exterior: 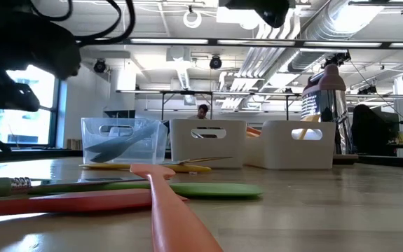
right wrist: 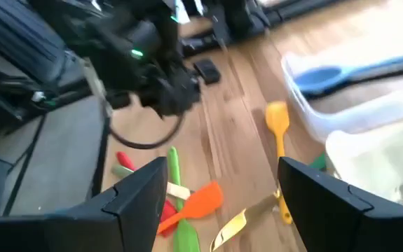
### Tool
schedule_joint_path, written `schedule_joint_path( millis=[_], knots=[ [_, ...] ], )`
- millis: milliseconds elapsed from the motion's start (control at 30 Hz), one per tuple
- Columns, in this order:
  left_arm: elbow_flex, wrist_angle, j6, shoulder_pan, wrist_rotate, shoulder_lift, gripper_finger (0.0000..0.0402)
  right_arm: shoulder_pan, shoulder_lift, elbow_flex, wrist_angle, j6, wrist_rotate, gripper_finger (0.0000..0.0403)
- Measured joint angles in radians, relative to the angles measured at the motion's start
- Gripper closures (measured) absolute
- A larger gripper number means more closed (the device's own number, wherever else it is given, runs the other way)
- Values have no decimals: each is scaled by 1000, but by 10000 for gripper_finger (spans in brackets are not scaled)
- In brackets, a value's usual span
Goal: Pick & Place Kitchen Items
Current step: Put the green knife into the left white bin
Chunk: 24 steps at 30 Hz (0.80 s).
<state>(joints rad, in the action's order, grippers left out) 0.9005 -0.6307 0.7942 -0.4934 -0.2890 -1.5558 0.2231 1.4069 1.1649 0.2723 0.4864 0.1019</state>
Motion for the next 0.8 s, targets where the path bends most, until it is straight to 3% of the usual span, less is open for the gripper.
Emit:
schedule_joint_path(
  millis=[400,600,800],
  knots=[
    [0,0,80,-110,-3,0,277,0,293,154,108,155,4,162],
    [0,1,78,-116,33,0,277,0,362,160,107,163,-8,197],
    [0,0,62,-116,89,0,277,-3,394,160,54,148,-59,205]
  ],
)
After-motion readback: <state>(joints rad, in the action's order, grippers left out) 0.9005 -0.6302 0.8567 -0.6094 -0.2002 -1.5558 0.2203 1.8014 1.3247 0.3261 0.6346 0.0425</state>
